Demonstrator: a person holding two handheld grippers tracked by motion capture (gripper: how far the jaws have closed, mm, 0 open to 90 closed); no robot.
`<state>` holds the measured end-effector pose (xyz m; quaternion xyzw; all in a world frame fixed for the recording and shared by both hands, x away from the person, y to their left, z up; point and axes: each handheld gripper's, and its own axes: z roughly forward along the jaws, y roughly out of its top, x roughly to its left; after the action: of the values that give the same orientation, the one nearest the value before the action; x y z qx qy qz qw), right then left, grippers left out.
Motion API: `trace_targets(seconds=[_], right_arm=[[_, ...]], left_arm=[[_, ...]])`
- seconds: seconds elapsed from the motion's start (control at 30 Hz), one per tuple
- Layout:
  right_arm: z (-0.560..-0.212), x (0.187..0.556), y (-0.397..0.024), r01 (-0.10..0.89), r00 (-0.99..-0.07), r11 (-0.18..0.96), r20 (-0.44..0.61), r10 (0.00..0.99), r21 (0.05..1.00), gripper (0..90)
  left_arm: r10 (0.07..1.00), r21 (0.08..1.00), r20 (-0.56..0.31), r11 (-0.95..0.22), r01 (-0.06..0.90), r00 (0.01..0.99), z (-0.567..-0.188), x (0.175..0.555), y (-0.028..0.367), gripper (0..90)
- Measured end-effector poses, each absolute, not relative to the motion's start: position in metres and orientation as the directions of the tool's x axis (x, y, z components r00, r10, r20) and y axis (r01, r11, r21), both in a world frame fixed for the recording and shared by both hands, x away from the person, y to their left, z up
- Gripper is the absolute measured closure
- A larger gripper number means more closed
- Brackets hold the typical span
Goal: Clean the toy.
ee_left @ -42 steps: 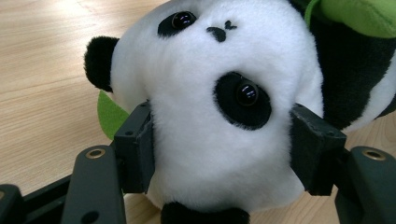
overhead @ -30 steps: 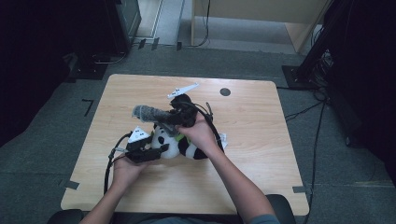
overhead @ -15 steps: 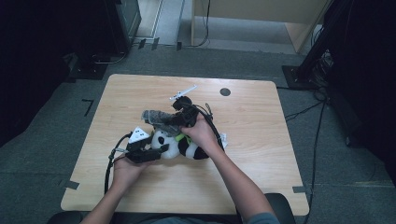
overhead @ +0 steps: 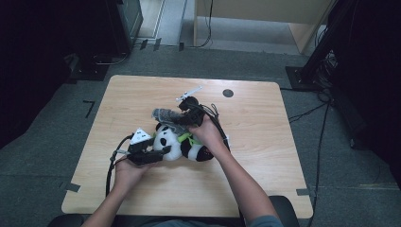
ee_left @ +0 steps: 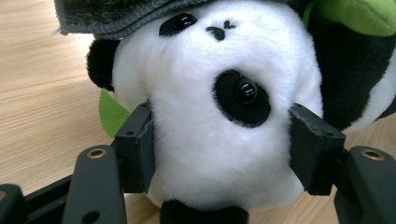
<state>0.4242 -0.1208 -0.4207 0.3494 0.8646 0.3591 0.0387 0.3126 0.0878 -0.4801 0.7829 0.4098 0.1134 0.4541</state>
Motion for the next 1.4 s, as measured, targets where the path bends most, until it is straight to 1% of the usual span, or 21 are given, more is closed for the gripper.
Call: trace_targets(seconds=[0.1,0.37,0.53,0.63,0.7,0.73,0.87,0.93,1.03,1.07,1.27,1.3,1.33,1.4], right_arm=[[-0.421,0.424,-0.123,0.566,-0.748,0.516,0.136,0.65,0.643,75.8],[-0.419,0.428,-0.127,0.577,-0.733,0.524,0.115,0.67,0.626,74.9],[-0.413,0.429,-0.134,0.57,-0.711,0.515,0.07,0.7,0.641,75.0],[-0.408,0.43,-0.142,0.579,-0.693,0.482,0.085,0.716,0.657,75.9],[-0.398,0.43,-0.154,0.577,-0.671,0.438,0.094,0.736,0.69,76.5],[-0.398,0.43,-0.154,0.577,-0.671,0.438,0.094,0.736,0.69,76.5],[-0.38,0.424,-0.164,0.547,-0.675,0.4,0.104,0.73,0.735,76.6],[-0.376,0.422,-0.165,0.539,-0.679,0.41,0.093,0.728,0.736,76.5],[-0.367,0.416,-0.168,0.534,-0.687,0.391,0.116,0.717,0.75,76.4],[-0.361,0.41,-0.167,0.536,-0.7,0.371,0.154,0.697,0.758,76.4],[-0.354,0.395,-0.157,0.515,-0.745,0.379,0.183,0.642,0.769,76.3],[-0.355,0.391,-0.153,0.516,-0.758,0.373,0.208,0.618,0.771,76.4],[-0.355,0.391,-0.153,0.516,-0.758,0.373,0.208,0.618,0.771,76.4],[-0.359,0.389,-0.149,0.532,-0.769,0.367,0.253,0.587,0.763,76.4]], left_arm=[[0.745,0.803,-0.196,-0.251,0.54,0.637,-0.48,0.313,0.088,34.5],[0.744,0.804,-0.194,-0.253,0.538,0.639,-0.48,0.312,0.087,34.5],[0.742,0.805,-0.191,-0.256,0.535,0.643,-0.48,0.312,0.087,34.5],[0.742,0.804,-0.193,-0.256,0.537,0.642,-0.48,0.312,0.087,34.5],[0.743,0.803,-0.193,-0.255,0.538,0.641,-0.48,0.312,0.087,34.5],[0.744,0.803,-0.194,-0.254,0.539,0.64,-0.48,0.312,0.087,34.5],[0.744,0.801,-0.198,-0.253,0.543,0.638,-0.48,0.313,0.088,34.4],[0.745,0.802,-0.196,-0.253,0.542,0.637,-0.48,0.313,0.088,34.4],[0.744,0.802,-0.194,-0.255,0.54,0.639,-0.48,0.313,0.088,34.4],[0.743,0.801,-0.197,-0.254,0.543,0.639,-0.48,0.314,0.088,34.3],[0.744,0.8,-0.2,-0.252,0.544,0.638,-0.479,0.315,0.088,34.2],[0.743,0.8,-0.199,-0.253,0.543,0.639,-0.479,0.316,0.088,34.2],[0.743,0.8,-0.199,-0.253,0.543,0.639,-0.479,0.316,0.088,34.1],[0.742,0.803,-0.198,-0.252,0.54,0.64,-0.479,0.316,0.088,34.1]])
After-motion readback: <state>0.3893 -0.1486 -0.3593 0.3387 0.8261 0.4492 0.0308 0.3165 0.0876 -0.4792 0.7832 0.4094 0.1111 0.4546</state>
